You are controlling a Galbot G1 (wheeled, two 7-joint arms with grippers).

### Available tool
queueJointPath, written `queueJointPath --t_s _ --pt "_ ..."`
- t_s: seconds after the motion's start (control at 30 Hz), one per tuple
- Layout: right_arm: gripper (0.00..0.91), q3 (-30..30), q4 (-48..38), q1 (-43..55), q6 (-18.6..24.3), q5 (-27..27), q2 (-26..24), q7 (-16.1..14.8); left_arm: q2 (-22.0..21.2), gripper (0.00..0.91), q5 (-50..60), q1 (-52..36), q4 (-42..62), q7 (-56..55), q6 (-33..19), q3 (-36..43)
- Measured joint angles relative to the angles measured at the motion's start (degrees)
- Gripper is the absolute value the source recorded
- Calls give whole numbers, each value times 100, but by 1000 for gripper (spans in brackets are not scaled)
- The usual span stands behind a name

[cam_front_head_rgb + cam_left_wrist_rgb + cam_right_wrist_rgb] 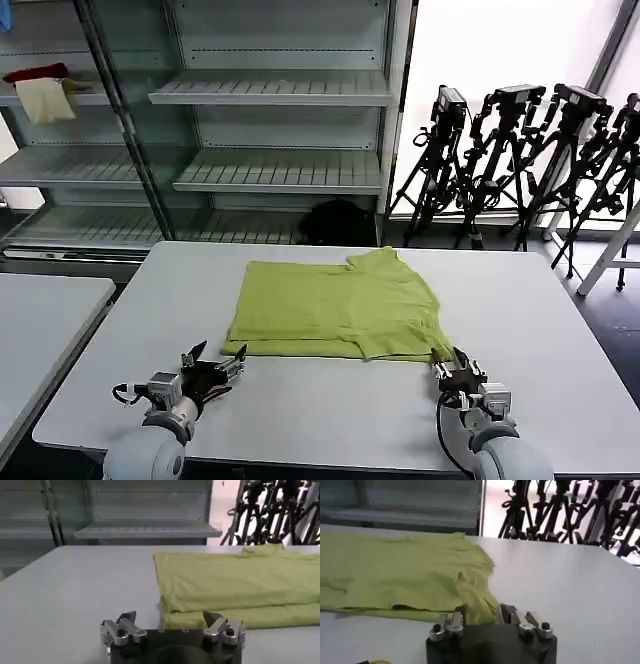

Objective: Fold and organize the clothes.

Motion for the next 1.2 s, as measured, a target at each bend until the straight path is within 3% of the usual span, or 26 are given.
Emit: queueJointPath --t_s 0.83,1.2 --pt "0 1 367 -153 -120 118 -28 65 8 0 -121 146 -91 337 -22 46" --pt "0 -153 1076 -930 -129 212 32 238 302 0 -206 612 -632 405 -23 -224"
